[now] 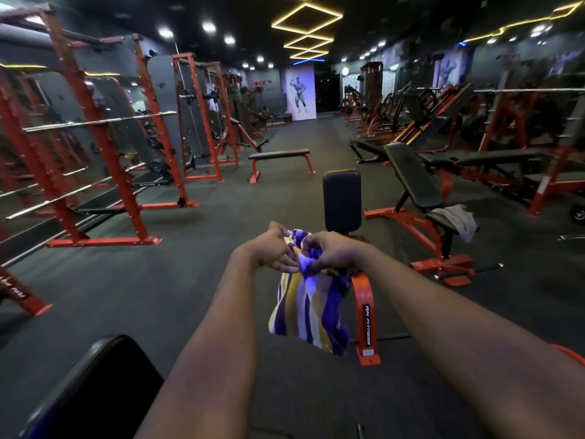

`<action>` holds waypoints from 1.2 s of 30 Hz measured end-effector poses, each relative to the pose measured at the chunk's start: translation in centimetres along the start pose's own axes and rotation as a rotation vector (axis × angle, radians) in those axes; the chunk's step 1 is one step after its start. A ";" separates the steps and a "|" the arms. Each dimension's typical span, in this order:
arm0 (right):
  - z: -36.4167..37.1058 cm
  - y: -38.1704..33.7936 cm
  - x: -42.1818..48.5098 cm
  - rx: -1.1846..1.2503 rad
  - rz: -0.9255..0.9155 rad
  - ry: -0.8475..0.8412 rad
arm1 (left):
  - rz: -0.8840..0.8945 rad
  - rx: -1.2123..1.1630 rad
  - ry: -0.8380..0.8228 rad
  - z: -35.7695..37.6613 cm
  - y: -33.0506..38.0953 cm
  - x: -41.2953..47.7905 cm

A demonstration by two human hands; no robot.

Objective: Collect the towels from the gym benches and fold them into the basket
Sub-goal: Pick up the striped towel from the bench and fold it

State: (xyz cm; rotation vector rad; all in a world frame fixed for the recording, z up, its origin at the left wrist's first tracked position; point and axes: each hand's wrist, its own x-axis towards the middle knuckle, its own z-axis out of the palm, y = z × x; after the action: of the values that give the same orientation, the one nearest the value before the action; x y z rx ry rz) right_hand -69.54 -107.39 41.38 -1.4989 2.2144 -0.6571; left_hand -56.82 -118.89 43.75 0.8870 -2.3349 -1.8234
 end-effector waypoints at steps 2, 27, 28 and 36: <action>-0.2 0.3 -0.4 -0.036 -0.019 0.011 | 0.082 0.075 0.014 -0.4 -0.6 1.0; -6.4 27.4 -24.2 0.108 0.490 0.613 | 0.611 0.920 -0.125 22.2 1.7 12.4; -6.9 29.0 -25.2 0.098 0.504 0.629 | 0.624 0.894 -0.118 24.2 2.0 13.3; -10.7 40.7 -32.6 0.122 0.607 0.687 | 0.626 0.791 -0.122 38.6 5.2 18.5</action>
State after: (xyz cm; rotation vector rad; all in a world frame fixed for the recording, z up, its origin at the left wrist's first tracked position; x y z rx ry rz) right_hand -94.60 -62.22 28.46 -0.4929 2.8478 -1.1743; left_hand -88.83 -92.90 31.14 -0.0024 -2.9627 -0.7289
